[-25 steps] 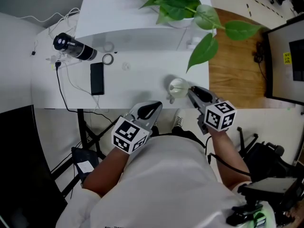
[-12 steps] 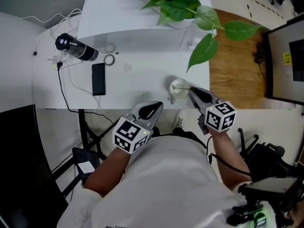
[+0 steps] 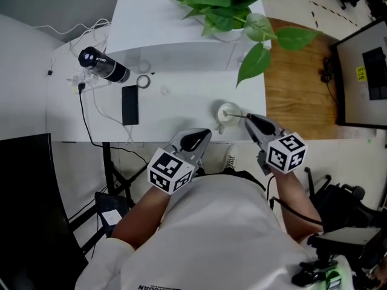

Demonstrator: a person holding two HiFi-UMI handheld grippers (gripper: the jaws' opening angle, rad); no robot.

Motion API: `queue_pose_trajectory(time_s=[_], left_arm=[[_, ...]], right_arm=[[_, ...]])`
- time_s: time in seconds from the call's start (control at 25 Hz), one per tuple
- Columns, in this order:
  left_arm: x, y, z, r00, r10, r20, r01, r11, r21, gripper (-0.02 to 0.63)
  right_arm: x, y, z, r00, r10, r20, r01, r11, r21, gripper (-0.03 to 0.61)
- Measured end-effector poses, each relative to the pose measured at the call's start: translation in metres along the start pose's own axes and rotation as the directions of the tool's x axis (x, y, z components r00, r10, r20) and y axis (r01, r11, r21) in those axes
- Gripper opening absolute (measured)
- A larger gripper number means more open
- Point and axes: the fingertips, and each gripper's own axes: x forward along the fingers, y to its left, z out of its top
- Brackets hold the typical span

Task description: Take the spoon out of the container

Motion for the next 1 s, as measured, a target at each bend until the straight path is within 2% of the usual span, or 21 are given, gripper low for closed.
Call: queue_pose_trajectory(time_s=[0.72, 1.0], left_arm=[[-0.024, -0.036, 0.041, 0.994, -0.04, 0.106, 0.031, 0.996, 0.086, 0.005], [-0.031, -0.043, 0.047, 0.992, -0.031, 0.126, 0.02, 0.996, 0.09, 0.005]], right_arm=[[-0.084, 0.054, 0.058, 0.984, 0.048, 0.174, -0.034, 0.996, -0.081, 0.055], [-0.1, 0.072, 0.065, 0.974, 0.067, 0.216, -0.046, 0.994, -0.1, 0.055]])
